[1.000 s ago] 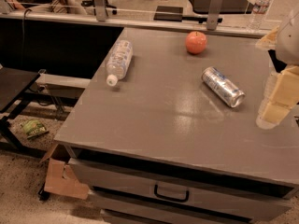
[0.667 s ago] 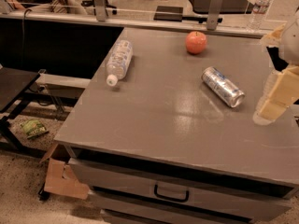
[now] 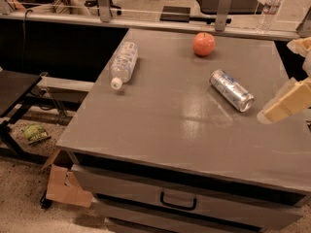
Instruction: Move redbull can near blue plastic bottle
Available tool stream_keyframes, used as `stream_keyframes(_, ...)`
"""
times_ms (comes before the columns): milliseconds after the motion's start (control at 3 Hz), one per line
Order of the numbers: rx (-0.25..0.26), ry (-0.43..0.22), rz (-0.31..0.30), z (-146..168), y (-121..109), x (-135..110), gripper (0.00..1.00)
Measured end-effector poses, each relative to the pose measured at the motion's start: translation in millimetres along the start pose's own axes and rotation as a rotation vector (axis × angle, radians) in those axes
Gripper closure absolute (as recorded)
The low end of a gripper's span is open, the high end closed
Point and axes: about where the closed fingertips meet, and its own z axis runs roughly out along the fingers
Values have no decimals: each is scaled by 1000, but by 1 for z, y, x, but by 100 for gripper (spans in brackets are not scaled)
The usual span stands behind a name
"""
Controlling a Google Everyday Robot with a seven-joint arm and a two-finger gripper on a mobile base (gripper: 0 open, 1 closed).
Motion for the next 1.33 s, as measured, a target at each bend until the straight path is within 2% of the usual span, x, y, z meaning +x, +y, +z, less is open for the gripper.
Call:
stream_keyframes(333, 40, -115, 144, 12, 2, 16, 0)
stream_keyframes(667, 53, -198, 250, 18, 4, 25, 0)
stream_keyframes(1000, 55, -212, 267, 16, 7, 21, 0)
stream_keyframes(1333, 104, -268, 354, 19, 5, 22, 0)
